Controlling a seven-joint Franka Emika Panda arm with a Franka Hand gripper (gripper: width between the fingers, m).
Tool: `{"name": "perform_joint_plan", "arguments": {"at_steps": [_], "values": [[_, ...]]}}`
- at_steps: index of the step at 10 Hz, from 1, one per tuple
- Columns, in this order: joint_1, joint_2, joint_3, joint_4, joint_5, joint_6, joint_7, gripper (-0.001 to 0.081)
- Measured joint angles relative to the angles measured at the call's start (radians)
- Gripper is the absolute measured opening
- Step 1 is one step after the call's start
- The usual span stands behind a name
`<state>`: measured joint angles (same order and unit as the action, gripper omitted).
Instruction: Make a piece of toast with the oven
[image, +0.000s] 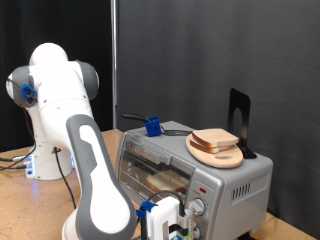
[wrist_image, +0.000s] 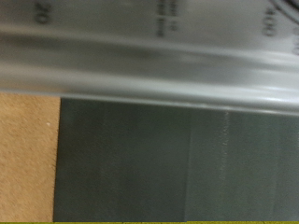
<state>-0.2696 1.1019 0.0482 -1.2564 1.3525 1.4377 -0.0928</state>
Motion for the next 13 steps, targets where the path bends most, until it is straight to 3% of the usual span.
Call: {"name": "perform_joint_plan", "arguments": {"at_steps": [3, 7, 8, 10, 13], "values": [[0.014, -0.002, -0.014, 0.014, -0.062, -0.012, 0.146, 0.0005], [0.016, -0.003, -0.019, 0.03, -0.113, -0.041, 0.353, 0.0], [0.014, -0.003, -0.017, 0.027, -0.11, -0.043, 0.325, 0.0], [0.002, -0.002, -0.004, 0.009, -0.091, -0.045, 0.141, 0.0], [-0.018, 0.002, 0.016, -0.014, -0.068, -0.048, -0.206, 0.0]]}}
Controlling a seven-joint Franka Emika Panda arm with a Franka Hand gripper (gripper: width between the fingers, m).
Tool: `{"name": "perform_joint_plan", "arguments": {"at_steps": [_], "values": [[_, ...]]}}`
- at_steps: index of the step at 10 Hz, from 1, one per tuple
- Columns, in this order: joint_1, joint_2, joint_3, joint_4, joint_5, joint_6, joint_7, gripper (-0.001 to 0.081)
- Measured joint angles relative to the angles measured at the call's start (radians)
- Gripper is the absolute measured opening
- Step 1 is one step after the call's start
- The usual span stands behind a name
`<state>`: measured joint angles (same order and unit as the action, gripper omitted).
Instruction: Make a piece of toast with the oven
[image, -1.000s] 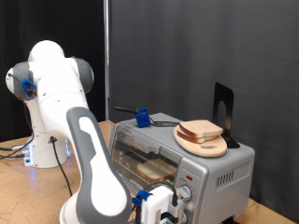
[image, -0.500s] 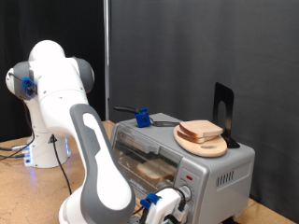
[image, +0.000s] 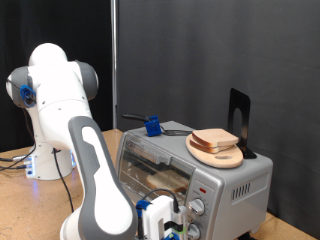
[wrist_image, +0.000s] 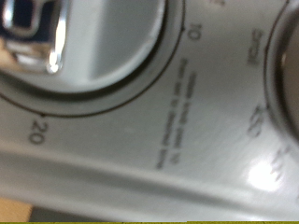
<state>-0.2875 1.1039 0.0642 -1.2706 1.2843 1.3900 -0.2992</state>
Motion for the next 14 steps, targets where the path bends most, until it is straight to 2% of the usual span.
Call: {"name": "perform_joint_plan", "arguments": {"at_steps": [1, 2, 3, 4, 5, 9, 12, 14], "values": [[0.0, 0.0, -0.002, -0.005, 0.001, -0.002, 0.044, 0.0], [0.003, -0.004, -0.007, -0.005, -0.008, -0.008, 0.18, 0.0], [0.005, -0.006, -0.009, -0.006, -0.014, -0.012, 0.272, 0.0], [0.004, -0.006, -0.008, -0.006, -0.014, -0.011, 0.23, 0.0], [0.004, -0.006, -0.008, -0.006, -0.013, -0.011, 0.244, 0.0], [0.004, -0.006, -0.008, -0.005, -0.014, -0.018, 0.489, 0.0], [0.003, -0.006, -0.009, -0.003, -0.019, -0.036, 0.612, 0.0], [0.006, -0.003, -0.008, -0.007, -0.033, -0.065, 0.654, 0.0]]}}
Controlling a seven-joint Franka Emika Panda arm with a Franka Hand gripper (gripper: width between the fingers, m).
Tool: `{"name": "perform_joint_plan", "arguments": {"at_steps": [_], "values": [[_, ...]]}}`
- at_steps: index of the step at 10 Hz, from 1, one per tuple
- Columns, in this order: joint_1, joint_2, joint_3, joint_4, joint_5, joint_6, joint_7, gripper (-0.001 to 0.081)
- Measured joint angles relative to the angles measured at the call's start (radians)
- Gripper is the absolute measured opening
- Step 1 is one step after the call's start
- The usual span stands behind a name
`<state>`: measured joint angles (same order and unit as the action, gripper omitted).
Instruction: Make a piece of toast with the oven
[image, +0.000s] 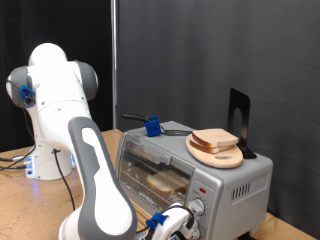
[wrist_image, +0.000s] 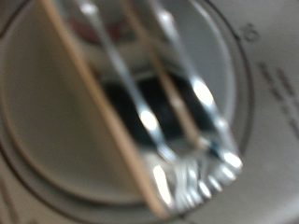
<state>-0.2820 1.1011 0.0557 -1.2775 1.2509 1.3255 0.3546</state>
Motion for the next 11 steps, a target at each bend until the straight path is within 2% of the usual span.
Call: {"name": "perform_joint_plan", "arguments": {"at_steps": [3, 4, 5, 6, 7, 8, 11], "values": [[0.003, 0.0, 0.0, -0.012, -0.005, -0.004, -0.005, 0.0418], [0.003, 0.0, 0.0, -0.016, -0.005, -0.004, -0.024, 0.0418], [0.001, -0.005, 0.0, -0.018, -0.007, -0.01, -0.056, 0.0597], [-0.002, -0.007, 0.0, -0.02, -0.021, -0.022, -0.115, 0.0597], [-0.01, -0.008, -0.001, -0.022, -0.043, -0.056, -0.186, 0.0662], [-0.025, -0.012, -0.003, -0.026, -0.07, -0.104, -0.252, 0.0681], [-0.079, -0.037, -0.006, -0.04, -0.116, -0.241, -0.369, 0.0682]]}}
